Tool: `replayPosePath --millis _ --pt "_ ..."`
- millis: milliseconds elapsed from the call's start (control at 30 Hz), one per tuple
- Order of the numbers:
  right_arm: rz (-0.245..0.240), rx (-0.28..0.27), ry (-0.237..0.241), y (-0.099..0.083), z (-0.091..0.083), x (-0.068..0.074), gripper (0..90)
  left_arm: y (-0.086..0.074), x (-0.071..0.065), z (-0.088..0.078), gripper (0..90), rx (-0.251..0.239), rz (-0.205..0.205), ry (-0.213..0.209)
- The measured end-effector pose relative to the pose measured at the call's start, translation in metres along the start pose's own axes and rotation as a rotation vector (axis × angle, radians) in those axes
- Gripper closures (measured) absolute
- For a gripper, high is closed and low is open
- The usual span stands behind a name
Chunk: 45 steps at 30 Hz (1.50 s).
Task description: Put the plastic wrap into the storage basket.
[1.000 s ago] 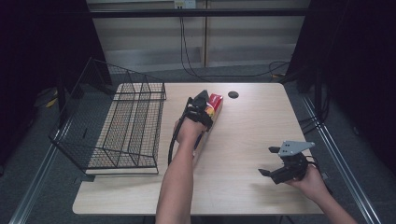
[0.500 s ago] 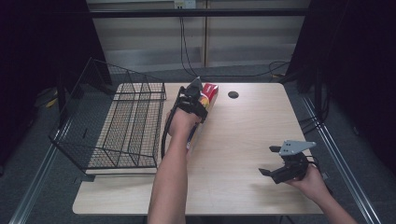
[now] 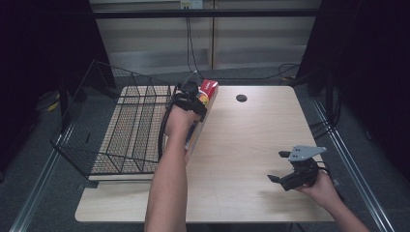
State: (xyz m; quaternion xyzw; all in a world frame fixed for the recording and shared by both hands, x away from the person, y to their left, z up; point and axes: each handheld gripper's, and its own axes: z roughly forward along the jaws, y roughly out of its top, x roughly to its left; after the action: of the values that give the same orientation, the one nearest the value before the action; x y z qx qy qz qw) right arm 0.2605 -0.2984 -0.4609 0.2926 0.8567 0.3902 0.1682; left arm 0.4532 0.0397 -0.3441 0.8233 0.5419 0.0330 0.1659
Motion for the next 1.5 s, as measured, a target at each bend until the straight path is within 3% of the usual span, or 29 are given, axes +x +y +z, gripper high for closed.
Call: replayPosePath --millis 267,333,1033,1500 --pt "-0.024 0.002 0.004 0.002 0.0 0.004 4.8 0.0 0.006 -0.018 45.3 0.01 -0.008 0.022" --pt "-0.029 0.004 0.002 0.002 0.001 0.004 4.7 0.0 0.009 -0.022 45.4 -0.008 -0.011 0.025" --pt "-0.024 -0.004 0.0 0.003 -0.001 0.003 4.8 -0.003 0.023 -0.052 45.3 0.01 -0.053 0.045" --pt "-0.024 -0.002 -0.001 0.003 -0.001 0.004 4.9 -0.007 0.038 -0.07 45.1 -0.011 -0.076 0.059"
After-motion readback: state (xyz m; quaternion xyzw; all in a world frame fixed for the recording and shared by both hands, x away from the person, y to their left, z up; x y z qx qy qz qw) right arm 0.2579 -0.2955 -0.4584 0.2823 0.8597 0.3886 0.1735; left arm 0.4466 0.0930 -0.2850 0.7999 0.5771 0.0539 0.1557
